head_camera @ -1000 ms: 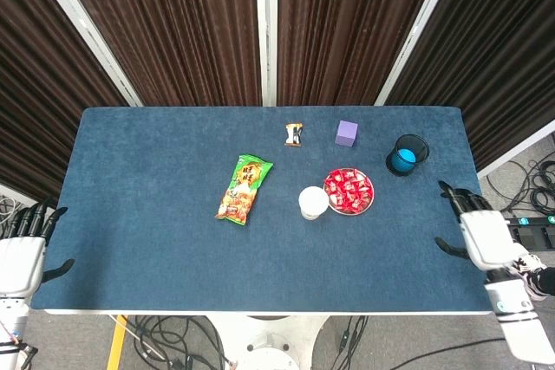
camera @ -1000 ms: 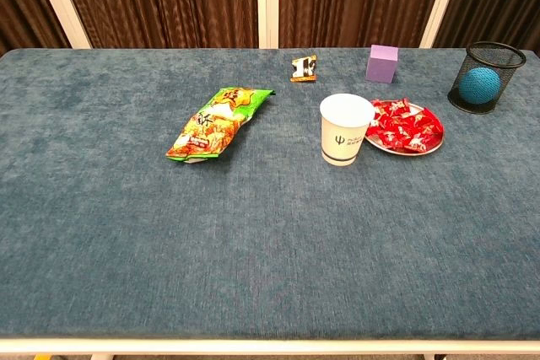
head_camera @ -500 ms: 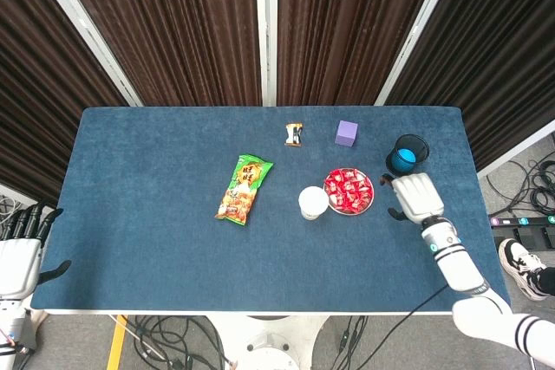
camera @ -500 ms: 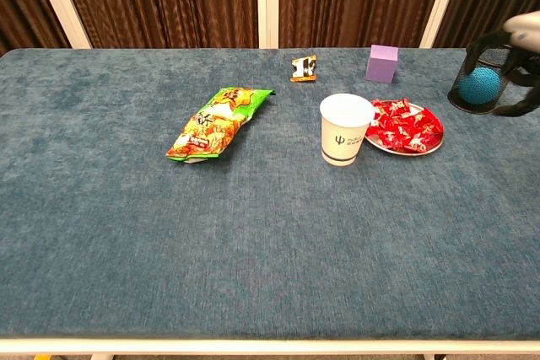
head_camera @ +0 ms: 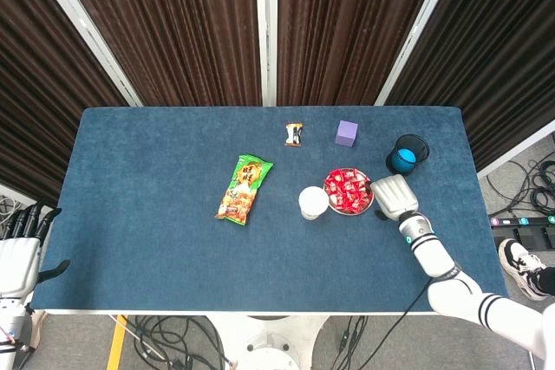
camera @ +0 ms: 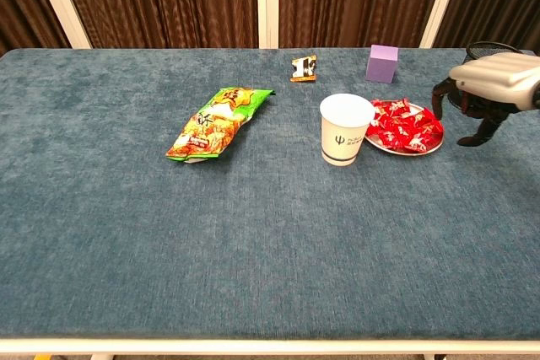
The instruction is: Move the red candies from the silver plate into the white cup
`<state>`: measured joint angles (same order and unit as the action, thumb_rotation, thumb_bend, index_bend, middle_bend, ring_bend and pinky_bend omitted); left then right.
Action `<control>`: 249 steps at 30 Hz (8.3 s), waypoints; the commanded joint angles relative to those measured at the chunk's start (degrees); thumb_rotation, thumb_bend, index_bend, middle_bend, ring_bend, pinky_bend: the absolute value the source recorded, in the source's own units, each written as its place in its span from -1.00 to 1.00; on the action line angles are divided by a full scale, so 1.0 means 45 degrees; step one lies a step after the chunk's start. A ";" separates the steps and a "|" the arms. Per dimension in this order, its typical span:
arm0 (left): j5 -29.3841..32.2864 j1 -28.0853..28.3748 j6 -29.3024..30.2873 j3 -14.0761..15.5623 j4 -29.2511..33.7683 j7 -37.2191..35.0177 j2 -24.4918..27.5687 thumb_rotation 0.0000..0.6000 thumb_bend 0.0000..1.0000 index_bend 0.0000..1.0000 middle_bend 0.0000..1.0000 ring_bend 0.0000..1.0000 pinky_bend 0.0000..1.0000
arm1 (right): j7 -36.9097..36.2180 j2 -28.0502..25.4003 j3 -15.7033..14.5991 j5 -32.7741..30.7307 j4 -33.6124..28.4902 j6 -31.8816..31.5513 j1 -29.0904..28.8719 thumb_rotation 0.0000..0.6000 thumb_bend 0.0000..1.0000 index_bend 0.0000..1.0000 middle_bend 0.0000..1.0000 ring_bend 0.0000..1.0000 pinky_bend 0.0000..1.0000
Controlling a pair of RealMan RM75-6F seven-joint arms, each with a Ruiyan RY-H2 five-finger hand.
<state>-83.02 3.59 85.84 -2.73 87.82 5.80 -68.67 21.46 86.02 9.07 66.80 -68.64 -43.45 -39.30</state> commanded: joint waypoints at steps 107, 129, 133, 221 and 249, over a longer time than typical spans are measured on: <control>0.0057 -0.0271 0.0101 -0.0012 -0.0548 -0.0417 -0.0359 1.00 -1.00 -0.59 -0.76 -0.80 -0.77 | -0.0153 0.1357 -0.0593 -0.2252 0.1402 0.0952 -0.1826 1.00 -0.50 -0.24 0.93 0.85 1.00; 0.0084 -0.0379 0.0126 0.0022 -0.0883 -0.0713 -0.0471 1.00 -1.00 -0.59 -0.76 -0.80 -0.77 | 0.0101 0.2028 -0.0388 -0.2433 0.2207 0.0873 -0.1987 1.00 -0.27 0.19 0.98 0.88 1.00; 0.0068 -0.0399 0.0168 0.0016 -0.0845 -0.0695 -0.0436 1.00 -1.00 -0.59 -0.76 -0.80 -0.77 | -0.0093 0.1378 -0.0160 -0.2094 0.1277 0.0230 -0.1844 1.00 -0.23 0.23 0.98 0.88 1.00; -0.0122 -0.0421 0.0365 -0.0058 -0.0725 -0.0592 -0.0311 1.00 -1.00 -0.59 -0.76 -0.80 -0.77 | 0.0092 0.0688 -0.0299 -0.2228 -0.0154 -0.0145 -0.1852 1.00 -0.33 0.09 0.99 0.88 1.00; -0.0141 -0.0345 0.0362 -0.0115 -0.0734 -0.0605 -0.0290 1.00 -1.00 -0.59 -0.76 -0.80 -0.77 | -0.0567 -0.0215 0.0098 -0.0769 -0.2835 -0.0959 -0.2092 1.00 -0.34 -0.41 0.98 0.87 1.00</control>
<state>-83.66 2.03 87.48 -3.24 84.53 3.09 -69.97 19.16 85.21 9.35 63.30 -81.30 -47.49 -48.86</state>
